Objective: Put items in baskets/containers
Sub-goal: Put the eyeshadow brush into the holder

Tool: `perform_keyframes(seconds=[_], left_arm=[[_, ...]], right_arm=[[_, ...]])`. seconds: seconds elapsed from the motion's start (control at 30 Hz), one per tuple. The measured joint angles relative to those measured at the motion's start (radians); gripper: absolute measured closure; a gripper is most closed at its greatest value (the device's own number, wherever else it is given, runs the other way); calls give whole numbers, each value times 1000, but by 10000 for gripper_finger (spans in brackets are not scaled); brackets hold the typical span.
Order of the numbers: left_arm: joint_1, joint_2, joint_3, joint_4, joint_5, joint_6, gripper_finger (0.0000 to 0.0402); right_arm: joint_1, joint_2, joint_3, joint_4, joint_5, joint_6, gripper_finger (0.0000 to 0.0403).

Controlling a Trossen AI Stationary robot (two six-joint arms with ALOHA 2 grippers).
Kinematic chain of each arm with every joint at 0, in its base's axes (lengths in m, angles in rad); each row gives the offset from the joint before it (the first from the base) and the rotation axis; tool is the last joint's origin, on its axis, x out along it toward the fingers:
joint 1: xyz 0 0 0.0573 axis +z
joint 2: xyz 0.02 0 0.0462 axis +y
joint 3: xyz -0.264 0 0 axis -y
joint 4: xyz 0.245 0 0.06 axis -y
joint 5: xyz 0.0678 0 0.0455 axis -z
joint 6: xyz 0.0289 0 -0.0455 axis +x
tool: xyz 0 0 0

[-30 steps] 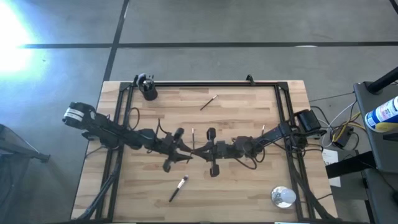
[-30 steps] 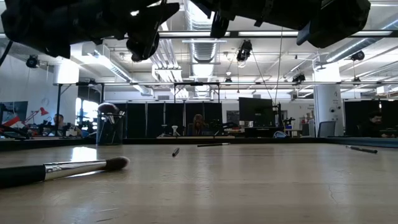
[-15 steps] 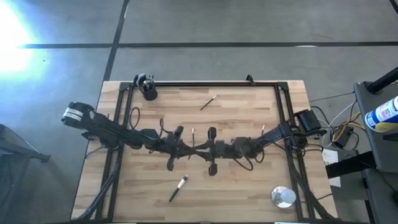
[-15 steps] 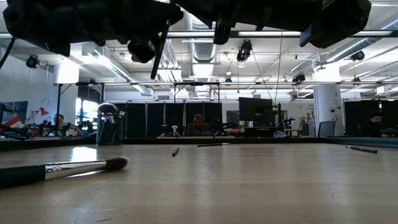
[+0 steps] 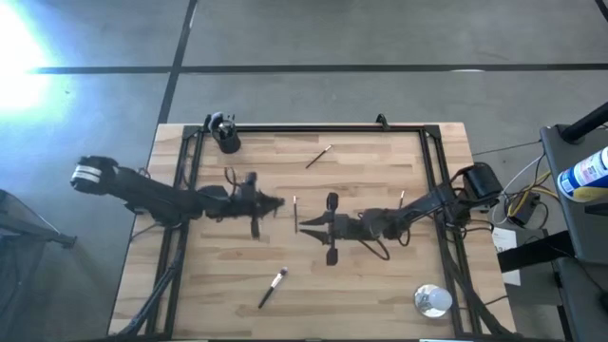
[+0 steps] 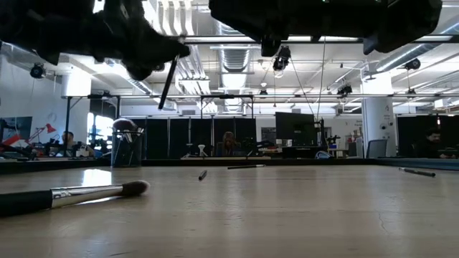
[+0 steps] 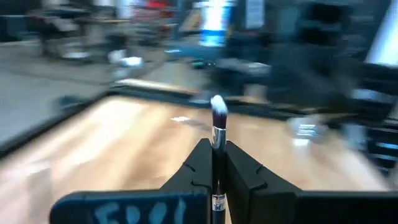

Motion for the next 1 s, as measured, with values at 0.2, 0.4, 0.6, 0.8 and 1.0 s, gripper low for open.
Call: perform_keyframes(seconds=[0.2,0.4,0.6,0.8,1.0], left_arm=[[238,-117,-22,-146,-202,47,388],[566,-143,-22,-93,-276,129,388],[860,-94,-22,49,-217,159,388],[1011,-11,-12,73,-107,126,388],[1029,107,-13,71,-101,135,388]], right_arm=[[0,-30,-56,10,26,-1,391],[0,-30,-74,36,28,0,394],[3,-30,-77,35,28,-1,394],[2,-30,-80,35,25,-5,394],[4,-30,-81,35,25,-5,394]])
